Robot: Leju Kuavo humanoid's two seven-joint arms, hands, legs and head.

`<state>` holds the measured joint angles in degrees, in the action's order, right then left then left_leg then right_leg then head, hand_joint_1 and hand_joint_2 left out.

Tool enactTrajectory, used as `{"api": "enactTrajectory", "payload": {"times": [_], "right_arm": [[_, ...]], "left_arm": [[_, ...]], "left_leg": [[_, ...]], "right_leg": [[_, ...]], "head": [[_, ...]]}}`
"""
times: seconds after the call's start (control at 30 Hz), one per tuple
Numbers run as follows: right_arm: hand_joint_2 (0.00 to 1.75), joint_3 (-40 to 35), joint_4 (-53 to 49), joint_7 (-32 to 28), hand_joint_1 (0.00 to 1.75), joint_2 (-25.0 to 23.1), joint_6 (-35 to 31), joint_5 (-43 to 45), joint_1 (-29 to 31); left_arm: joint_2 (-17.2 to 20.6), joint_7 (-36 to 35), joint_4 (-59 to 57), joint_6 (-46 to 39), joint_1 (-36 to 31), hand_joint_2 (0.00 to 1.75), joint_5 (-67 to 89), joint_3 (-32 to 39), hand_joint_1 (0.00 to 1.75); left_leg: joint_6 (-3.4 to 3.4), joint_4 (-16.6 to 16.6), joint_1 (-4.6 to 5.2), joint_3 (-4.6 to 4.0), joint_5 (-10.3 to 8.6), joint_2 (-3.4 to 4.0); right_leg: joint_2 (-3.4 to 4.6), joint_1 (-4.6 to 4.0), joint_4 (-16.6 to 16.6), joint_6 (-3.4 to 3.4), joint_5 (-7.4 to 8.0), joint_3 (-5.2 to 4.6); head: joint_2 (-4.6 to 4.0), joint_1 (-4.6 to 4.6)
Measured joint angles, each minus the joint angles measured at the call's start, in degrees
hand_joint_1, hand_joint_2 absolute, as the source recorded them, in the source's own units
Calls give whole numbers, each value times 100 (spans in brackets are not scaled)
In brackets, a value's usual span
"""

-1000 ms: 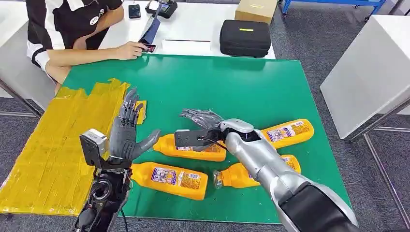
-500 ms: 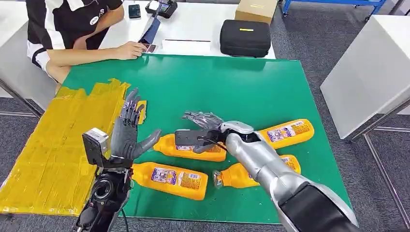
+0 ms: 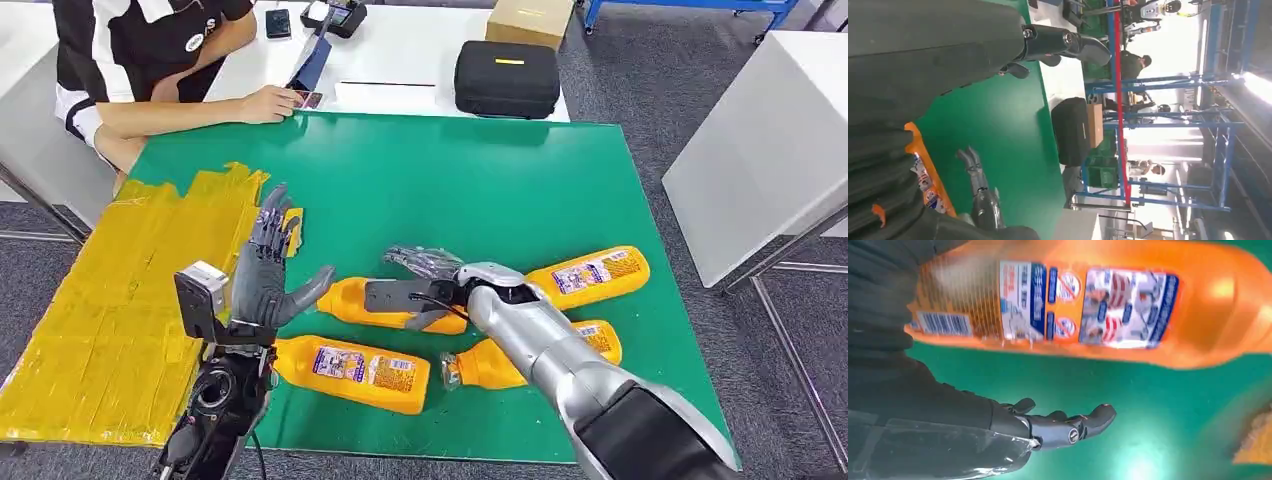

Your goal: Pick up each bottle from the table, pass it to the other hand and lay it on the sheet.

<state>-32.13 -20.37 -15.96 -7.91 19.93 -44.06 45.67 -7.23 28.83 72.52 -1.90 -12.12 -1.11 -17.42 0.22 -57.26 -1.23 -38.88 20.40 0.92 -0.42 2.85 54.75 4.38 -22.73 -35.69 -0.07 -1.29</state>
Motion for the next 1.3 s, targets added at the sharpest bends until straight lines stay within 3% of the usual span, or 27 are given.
{"api": "enactTrajectory", "payload": {"times": [0.53,0.77,1.17,1.27,1.3], "right_arm": [[175,-87,144,103,0,-48,358,44,-78],[175,-395,186,675,0,-79,103,-502,-98],[175,-653,229,752,2,-107,65,-577,-123],[175,-693,232,807,61,-107,68,-643,-123],[175,-719,234,850,101,-107,68,-684,-123]], "left_arm": [[-2,-13,-17,0,-3,175,0,4,0],[-2,-18,7,2,11,175,2,33,0],[-2,-22,9,7,14,175,2,61,0],[-2,-26,9,9,14,175,9,74,0],[-2,-31,9,13,15,175,9,74,0]], "left_leg": [[0,0,0,0,0,0],[0,0,0,0,0,0],[0,0,0,-1,0,-1],[0,0,0,0,0,-1],[0,0,0,0,0,-1]], "right_leg": [[0,0,0,0,0,1],[0,0,0,0,0,1],[0,0,0,0,0,1],[0,0,0,0,0,1],[0,0,0,0,0,1]], "head": [[0,0],[0,0],[0,0],[0,0],[0,0]]}}
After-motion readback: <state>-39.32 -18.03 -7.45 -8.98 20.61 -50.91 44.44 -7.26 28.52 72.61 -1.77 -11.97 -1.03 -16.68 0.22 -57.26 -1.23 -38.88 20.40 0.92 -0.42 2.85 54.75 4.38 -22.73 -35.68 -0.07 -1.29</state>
